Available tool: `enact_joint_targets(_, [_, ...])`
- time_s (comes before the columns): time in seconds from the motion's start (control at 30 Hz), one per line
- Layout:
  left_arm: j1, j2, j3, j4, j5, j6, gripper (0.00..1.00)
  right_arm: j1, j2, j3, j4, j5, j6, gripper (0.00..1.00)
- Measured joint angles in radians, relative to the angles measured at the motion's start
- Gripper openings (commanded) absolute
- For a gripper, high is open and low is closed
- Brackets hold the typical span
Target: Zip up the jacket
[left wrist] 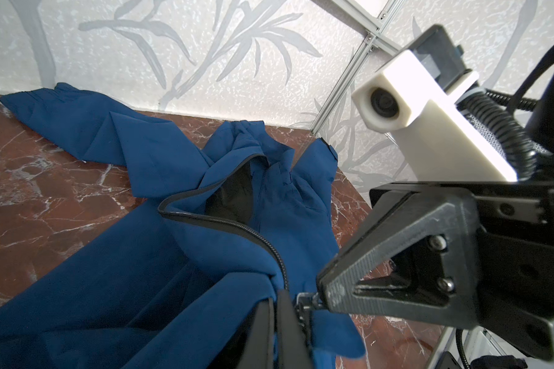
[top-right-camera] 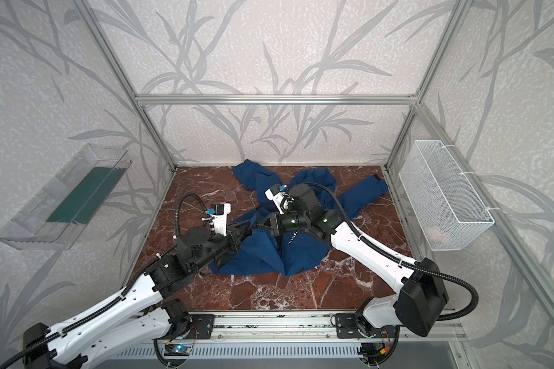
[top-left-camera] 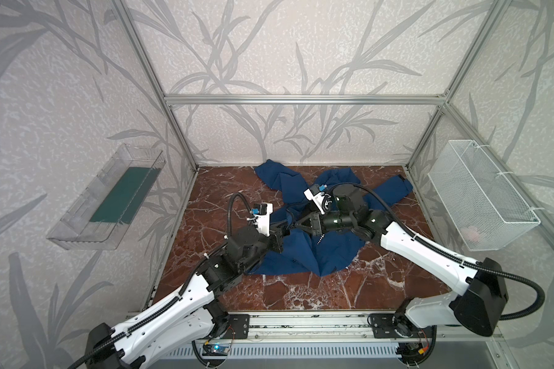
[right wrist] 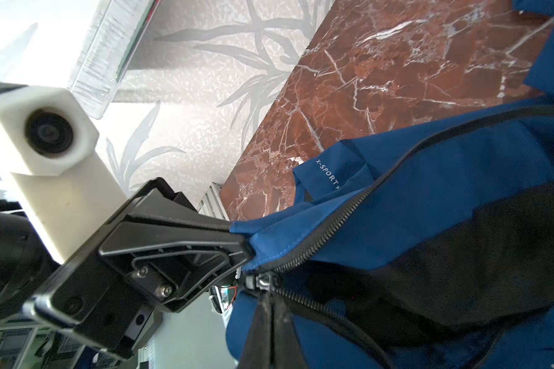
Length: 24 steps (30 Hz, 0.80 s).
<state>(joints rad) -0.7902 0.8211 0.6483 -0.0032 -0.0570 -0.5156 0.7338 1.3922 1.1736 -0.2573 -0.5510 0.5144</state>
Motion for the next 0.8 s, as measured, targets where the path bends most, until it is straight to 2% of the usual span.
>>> enact_joint_targets(0.4, [-0.003, -0.098, 0.073, -0.202, 0.026, 0.017, 0.0, 0.124, 0.007, 0.188, -0.257, 0.269, -0.182, 0.0])
enact_joint_targets(0.63, [-0.001, -0.188, 0.119, -0.402, -0.014, 0.045, 0.0, 0.12, 0.058, 0.223, -0.326, 0.422, -0.23, 0.0])
enact_joint_targets(0.8, [0.001, -0.274, 0.169, -0.545, -0.108, 0.117, 0.0, 0.07, 0.109, 0.286, -0.355, 0.459, -0.251, 0.0])
